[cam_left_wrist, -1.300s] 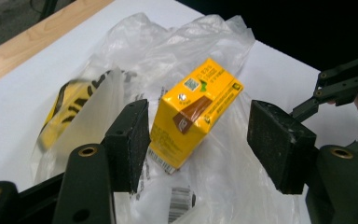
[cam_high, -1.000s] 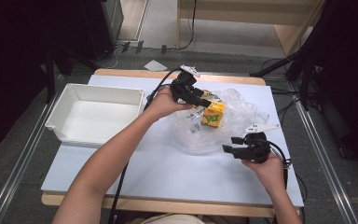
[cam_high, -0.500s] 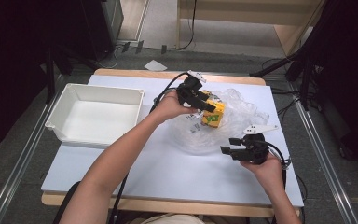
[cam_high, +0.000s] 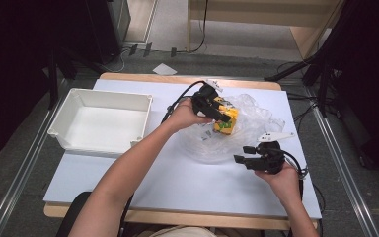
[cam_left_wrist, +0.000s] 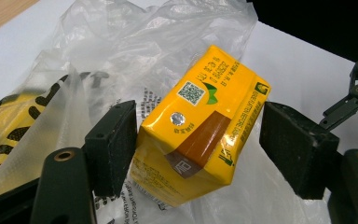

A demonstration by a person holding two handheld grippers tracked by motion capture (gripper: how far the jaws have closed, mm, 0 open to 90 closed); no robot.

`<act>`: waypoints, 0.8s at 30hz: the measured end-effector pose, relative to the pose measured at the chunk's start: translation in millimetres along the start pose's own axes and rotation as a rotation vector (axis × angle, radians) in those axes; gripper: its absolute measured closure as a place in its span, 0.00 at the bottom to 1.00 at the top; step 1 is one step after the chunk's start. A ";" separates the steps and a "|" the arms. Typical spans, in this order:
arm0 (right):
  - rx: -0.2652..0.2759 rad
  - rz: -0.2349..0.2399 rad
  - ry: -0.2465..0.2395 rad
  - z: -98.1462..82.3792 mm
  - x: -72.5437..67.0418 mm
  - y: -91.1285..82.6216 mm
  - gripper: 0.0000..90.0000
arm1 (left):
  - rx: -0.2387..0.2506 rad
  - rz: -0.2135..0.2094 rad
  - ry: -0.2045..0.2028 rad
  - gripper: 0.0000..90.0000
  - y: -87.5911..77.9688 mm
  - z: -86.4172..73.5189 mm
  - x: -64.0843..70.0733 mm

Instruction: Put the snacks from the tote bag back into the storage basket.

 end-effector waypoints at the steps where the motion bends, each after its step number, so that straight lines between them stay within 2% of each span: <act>1: -0.001 0.000 -0.001 -0.1 0.1 0.2 0.49 | -0.005 0.009 0.008 0.32 0.5 -0.2 0.3; 12: -0.007 -0.002 0.006 -1.1 1.3 2.0 0.49 | -0.028 0.042 0.037 0.32 12.1 -0.6 3.7; 15: -0.004 -0.002 0.007 -1.3 2.0 1.5 0.49 | -0.030 0.046 0.039 0.37 12.0 -0.3 4.3; 18: -0.006 -0.004 0.010 -1.7 2.9 1.9 0.49 | -0.042 0.074 0.046 0.43 12.6 0.2 7.0; 24: -0.006 -0.004 0.015 -2.2 3.6 2.0 0.49 | -0.036 0.060 0.054 0.51 15.4 0.4 9.8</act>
Point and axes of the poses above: each handheld gripper's, and its own axes: y roughly forward along the jaws, z roughly out of its top, x roughly to its right, the point moved 2 cm from there along y, roughly forward along the jaws, and after that the axes turned 4 degrees about z, right-handed, at the moved point
